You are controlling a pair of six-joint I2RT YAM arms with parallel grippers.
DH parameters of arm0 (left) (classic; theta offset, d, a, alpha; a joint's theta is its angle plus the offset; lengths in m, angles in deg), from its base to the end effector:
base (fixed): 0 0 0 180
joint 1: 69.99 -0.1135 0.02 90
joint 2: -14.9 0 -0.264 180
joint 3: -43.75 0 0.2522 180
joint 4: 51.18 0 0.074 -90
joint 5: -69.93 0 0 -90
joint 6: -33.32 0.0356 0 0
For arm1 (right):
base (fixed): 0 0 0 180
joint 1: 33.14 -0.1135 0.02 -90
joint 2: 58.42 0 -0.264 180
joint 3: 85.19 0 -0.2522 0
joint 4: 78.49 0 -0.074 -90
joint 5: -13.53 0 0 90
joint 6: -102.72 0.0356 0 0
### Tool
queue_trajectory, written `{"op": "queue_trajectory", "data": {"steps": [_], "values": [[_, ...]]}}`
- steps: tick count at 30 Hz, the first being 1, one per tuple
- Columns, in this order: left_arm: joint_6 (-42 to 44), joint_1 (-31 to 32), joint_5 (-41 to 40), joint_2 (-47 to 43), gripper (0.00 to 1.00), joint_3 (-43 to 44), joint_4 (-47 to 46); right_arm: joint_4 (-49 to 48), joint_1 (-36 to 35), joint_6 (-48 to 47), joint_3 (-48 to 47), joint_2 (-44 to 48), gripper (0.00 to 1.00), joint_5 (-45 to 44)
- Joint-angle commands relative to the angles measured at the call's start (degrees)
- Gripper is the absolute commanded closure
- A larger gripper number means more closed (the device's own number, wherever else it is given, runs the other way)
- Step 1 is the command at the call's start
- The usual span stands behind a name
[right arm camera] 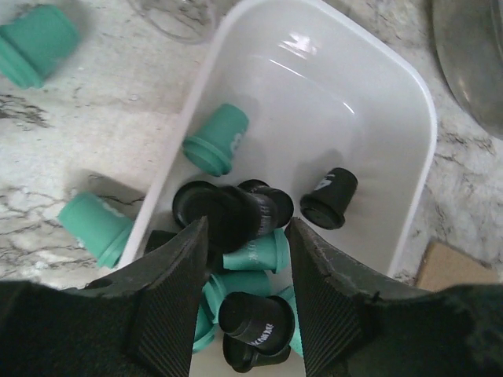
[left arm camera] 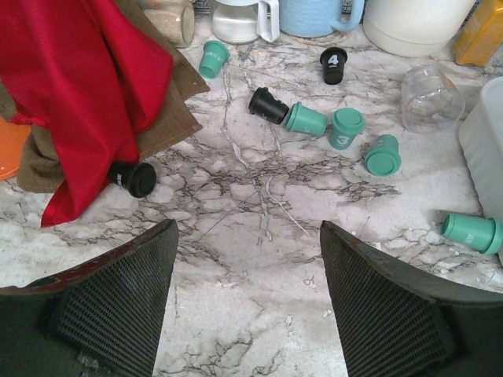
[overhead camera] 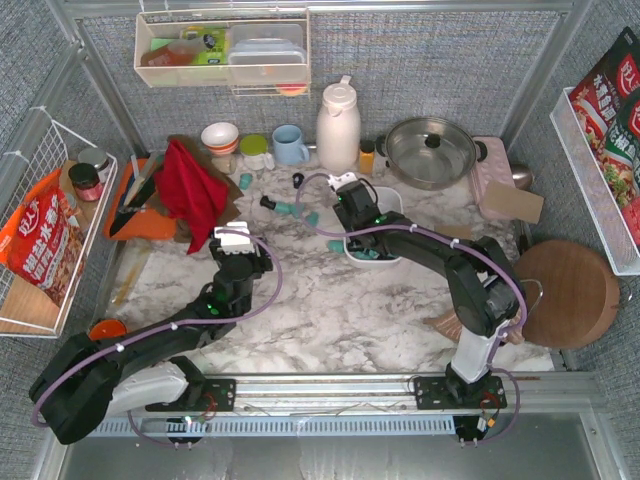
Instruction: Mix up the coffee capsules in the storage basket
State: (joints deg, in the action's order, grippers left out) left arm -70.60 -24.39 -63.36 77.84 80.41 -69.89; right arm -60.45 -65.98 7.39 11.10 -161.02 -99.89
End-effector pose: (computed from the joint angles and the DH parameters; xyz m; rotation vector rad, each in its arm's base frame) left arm 0.1749 -0.1437 0.2238 -0.0968 1.6660 -0.1423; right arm 0.3450 0.2058 0.2254 -0.4924 2.1032 -0.1775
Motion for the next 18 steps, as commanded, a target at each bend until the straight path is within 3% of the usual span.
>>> {"op": "queue_trajectory", "data": {"steps": [1, 12, 18], "values": [[-0.41, -0.13, 0.53, 0.32, 0.19, 0.04, -2.18, -1.7, 0.35, 3.23, 0.56, 0.33, 0.49, -5.33], [-0.49, -0.16, 0.75, 0.73, 0.19, 0.31, -1.95, 3.37, 2.17, 8.45, -1.57, 0.1, 0.42, -3.19], [-0.59, -0.17, 0.57, 0.05, 0.19, 0.05, -2.15, 0.27, 0.91, 2.78, 0.51, 4.14, 0.42, 14.2]]}}
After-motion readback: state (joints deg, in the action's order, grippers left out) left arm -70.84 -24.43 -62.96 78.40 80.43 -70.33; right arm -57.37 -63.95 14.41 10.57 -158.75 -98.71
